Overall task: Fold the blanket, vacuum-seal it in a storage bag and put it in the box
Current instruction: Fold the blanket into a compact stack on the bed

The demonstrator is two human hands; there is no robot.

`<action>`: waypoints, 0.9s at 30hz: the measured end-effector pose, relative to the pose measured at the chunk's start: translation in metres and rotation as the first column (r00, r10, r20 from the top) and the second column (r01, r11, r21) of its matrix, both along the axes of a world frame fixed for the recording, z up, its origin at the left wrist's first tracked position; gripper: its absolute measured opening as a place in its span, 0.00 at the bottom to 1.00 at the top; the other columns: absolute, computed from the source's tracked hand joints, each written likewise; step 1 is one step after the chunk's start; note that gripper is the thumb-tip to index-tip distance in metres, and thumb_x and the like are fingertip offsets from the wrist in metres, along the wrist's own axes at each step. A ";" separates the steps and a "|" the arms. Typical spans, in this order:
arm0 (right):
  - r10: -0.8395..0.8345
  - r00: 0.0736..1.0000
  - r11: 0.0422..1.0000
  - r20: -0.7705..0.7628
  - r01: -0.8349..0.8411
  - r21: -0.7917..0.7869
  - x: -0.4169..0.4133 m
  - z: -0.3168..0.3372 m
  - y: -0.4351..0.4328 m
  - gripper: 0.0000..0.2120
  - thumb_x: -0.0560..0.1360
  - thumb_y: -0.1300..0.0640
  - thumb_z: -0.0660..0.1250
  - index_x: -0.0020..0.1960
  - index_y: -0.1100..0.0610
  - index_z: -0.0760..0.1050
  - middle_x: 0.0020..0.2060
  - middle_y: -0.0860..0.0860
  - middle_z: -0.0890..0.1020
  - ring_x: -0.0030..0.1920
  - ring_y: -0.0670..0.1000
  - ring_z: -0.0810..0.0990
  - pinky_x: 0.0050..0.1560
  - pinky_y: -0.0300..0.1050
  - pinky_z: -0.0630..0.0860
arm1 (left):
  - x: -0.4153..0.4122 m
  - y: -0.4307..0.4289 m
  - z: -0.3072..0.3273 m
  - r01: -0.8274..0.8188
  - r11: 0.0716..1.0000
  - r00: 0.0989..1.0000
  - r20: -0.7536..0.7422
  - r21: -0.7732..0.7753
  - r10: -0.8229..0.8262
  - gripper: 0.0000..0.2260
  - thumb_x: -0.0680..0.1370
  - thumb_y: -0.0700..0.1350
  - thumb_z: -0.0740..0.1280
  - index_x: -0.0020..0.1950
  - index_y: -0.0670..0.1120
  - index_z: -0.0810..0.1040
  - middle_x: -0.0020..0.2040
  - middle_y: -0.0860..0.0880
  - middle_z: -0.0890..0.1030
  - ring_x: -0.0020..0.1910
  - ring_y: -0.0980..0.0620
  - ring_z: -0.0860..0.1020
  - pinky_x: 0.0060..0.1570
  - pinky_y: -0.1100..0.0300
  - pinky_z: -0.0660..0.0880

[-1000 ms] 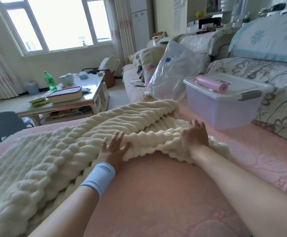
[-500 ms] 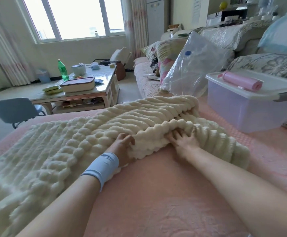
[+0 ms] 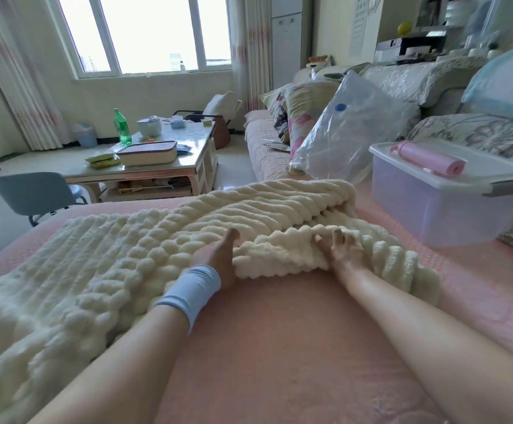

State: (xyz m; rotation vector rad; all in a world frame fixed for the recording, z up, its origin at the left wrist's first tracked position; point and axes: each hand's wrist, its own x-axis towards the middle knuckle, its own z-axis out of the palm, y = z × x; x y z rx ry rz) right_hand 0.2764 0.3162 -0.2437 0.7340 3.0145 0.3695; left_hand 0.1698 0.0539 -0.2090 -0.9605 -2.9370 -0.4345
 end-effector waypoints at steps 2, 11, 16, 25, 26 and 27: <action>0.069 0.995 0.994 -0.073 -0.075 -0.084 0.012 0.003 0.004 0.24 0.84 0.54 0.56 0.76 0.43 0.52 0.71 0.55 0.65 0.68 0.59 0.68 0.62 0.52 0.71 | 0.000 -0.007 0.017 -0.008 1.000 1.000 0.027 -0.017 0.009 0.23 0.71 0.40 0.62 0.62 0.60 0.68 0.55 0.51 0.78 0.45 0.48 0.77 0.40 0.60 0.73; 0.108 0.980 0.935 0.167 -0.043 -0.353 0.088 0.035 0.016 0.06 0.72 0.56 0.66 0.43 0.49 0.81 0.47 0.49 0.85 0.47 0.51 0.82 0.49 0.47 0.80 | 0.061 -0.019 0.034 0.295 0.867 0.866 0.495 -0.402 -0.065 0.15 0.73 0.42 0.63 0.53 0.58 0.82 0.45 0.56 0.82 0.41 0.55 0.79 0.44 0.65 0.75; -0.157 0.985 0.525 -0.071 0.022 -0.851 0.134 0.030 0.029 0.15 0.70 0.66 0.64 0.35 0.52 0.85 0.41 0.51 0.87 0.41 0.51 0.83 0.41 0.44 0.78 | 0.101 0.033 0.022 0.260 0.916 0.951 0.245 -0.306 -0.188 0.10 0.74 0.51 0.64 0.52 0.56 0.82 0.48 0.57 0.83 0.43 0.55 0.80 0.49 0.58 0.79; -0.579 0.811 0.555 -0.077 0.323 -0.767 0.169 0.001 0.082 0.37 0.72 0.40 0.72 0.71 0.62 0.67 0.64 0.57 0.78 0.62 0.57 0.78 0.60 0.46 0.74 | 0.183 0.147 -0.051 0.464 0.822 0.884 0.108 -0.330 -0.455 0.37 0.72 0.67 0.65 0.76 0.58 0.55 0.74 0.52 0.63 0.67 0.44 0.70 0.60 0.49 0.73; -0.596 0.792 0.479 -0.131 0.220 -0.850 0.169 -0.001 0.085 0.31 0.70 0.46 0.76 0.65 0.63 0.74 0.57 0.55 0.82 0.53 0.54 0.82 0.53 0.43 0.78 | 0.185 0.151 -0.056 0.447 0.814 0.888 0.074 -0.371 -0.454 0.36 0.72 0.66 0.64 0.75 0.57 0.56 0.74 0.50 0.65 0.66 0.43 0.72 0.58 0.49 0.73; -0.601 0.782 0.415 -0.165 0.129 -0.901 0.169 0.000 0.085 0.24 0.68 0.50 0.78 0.59 0.62 0.79 0.52 0.54 0.84 0.47 0.51 0.83 0.47 0.41 0.80 | 0.186 0.153 -0.060 0.431 0.813 0.891 0.046 -0.391 -0.451 0.33 0.73 0.64 0.63 0.75 0.55 0.58 0.73 0.49 0.66 0.65 0.42 0.73 0.58 0.49 0.73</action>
